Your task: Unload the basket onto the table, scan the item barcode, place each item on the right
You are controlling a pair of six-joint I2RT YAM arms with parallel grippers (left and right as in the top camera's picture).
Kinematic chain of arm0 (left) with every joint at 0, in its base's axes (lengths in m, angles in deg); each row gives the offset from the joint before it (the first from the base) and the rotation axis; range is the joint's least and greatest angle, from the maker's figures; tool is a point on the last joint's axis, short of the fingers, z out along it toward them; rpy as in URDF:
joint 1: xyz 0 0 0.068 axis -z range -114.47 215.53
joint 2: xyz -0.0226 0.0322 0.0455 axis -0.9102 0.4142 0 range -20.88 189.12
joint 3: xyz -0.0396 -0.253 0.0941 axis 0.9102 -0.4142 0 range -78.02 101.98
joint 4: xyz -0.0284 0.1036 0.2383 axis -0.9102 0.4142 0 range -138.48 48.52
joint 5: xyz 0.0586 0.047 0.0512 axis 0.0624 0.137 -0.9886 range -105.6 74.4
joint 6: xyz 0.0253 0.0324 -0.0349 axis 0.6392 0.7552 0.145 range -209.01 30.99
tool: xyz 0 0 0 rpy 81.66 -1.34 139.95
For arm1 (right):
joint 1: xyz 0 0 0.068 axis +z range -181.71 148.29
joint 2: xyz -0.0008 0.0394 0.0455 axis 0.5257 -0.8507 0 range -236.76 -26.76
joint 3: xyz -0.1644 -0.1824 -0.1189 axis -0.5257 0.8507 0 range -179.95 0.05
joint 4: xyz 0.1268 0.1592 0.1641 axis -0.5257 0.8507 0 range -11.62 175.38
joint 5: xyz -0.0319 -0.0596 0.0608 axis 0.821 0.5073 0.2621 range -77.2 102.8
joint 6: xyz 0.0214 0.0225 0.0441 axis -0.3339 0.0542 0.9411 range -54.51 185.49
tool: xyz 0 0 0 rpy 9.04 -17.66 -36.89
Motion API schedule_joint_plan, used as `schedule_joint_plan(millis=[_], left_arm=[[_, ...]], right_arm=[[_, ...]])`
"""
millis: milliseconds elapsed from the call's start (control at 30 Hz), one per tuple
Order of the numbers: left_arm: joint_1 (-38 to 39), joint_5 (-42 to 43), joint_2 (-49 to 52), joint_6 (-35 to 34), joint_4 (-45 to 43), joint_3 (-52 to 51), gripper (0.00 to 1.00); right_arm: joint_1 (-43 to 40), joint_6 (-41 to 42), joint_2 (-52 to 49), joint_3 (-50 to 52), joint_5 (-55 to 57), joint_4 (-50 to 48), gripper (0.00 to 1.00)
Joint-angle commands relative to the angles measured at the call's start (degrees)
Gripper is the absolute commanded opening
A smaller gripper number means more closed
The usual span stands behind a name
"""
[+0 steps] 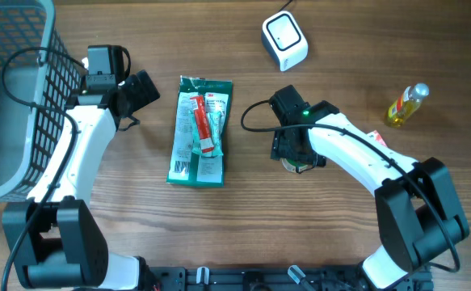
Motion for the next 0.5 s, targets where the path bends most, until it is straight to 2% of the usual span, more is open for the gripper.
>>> schedule_joint_plan(millis=[0, 167, 367, 467], left_arm=[[-0.15, 0.28, -0.68, 0.28, -0.02, 0.74, 1.00], [-0.15, 0.28, -0.68, 0.28, -0.02, 0.74, 1.00], [-0.15, 0.28, -0.68, 0.28, -0.02, 0.74, 1.00], [-0.15, 0.28, -0.68, 0.28, -0.02, 0.74, 1.00]], right_arm=[[-0.04, 0.81, -2.29, 0.61, 0.92, -0.24, 0.80], [-0.04, 0.81, -3.02, 0.61, 0.94, -0.42, 0.79], [-0.04, 0.83, -3.02, 0.61, 0.90, -1.22, 0.69], [-0.04, 0.83, -3.02, 0.61, 0.63, -1.22, 0.68]])
